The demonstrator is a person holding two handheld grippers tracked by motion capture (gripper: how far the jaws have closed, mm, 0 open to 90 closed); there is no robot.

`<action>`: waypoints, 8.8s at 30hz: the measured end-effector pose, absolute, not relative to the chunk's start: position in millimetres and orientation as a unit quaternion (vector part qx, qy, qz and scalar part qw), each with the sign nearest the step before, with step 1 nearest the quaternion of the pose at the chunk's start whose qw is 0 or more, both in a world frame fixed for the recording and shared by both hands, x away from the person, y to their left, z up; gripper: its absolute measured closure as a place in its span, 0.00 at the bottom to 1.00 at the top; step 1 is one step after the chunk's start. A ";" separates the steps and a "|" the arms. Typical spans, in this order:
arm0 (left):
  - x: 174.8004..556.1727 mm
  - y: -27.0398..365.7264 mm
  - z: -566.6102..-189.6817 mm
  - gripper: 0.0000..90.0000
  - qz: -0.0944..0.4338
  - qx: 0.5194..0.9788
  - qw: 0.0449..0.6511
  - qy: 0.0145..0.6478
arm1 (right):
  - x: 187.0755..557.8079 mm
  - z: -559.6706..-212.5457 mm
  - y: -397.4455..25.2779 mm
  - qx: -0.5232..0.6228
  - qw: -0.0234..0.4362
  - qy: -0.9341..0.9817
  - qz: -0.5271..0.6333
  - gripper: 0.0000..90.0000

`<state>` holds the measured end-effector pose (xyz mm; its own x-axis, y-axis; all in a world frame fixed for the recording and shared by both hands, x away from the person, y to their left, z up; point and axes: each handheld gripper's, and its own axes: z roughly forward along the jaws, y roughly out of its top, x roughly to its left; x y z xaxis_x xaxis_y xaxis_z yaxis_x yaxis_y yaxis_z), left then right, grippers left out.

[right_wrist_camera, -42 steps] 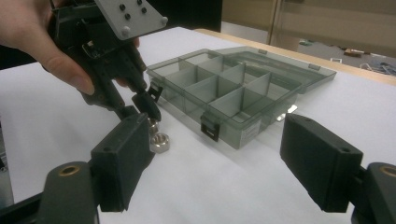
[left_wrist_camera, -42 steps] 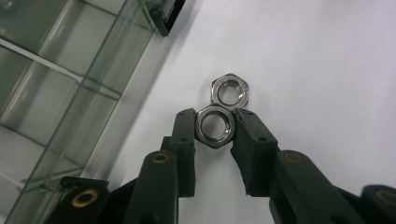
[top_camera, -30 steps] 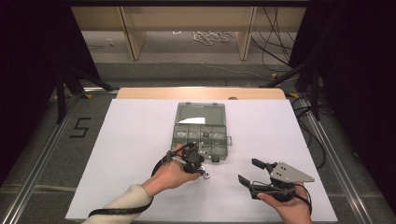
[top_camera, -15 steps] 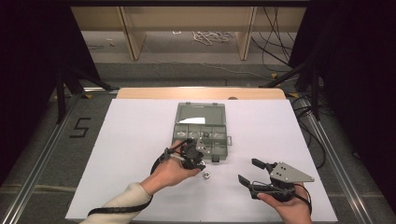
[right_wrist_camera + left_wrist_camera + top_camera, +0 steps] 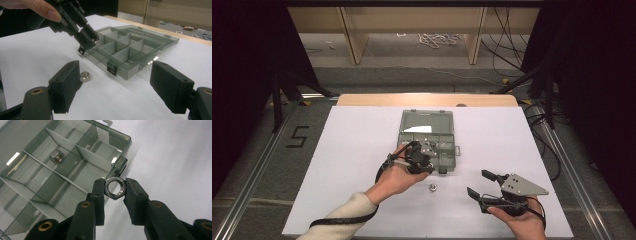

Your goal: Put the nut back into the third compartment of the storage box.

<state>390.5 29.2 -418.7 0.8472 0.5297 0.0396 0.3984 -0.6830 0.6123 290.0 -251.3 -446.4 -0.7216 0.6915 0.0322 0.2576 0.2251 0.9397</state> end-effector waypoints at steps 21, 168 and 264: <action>416.1 28.1 -411.7 0.78 0.147 0.879 0.338 0.301 | 290.3 -446.9 -250.5 0.314 0.196 0.754 0.543 0.28; 370.8 19.5 -433.1 0.33 0.122 0.936 0.261 0.201 | 291.1 -447.0 -251.1 0.309 0.205 0.756 0.539 0.28; 370.1 4.1 -444.0 0.78 0.051 0.934 0.252 0.249 | 290.0 -445.8 -252.4 0.310 0.204 0.761 0.532 0.28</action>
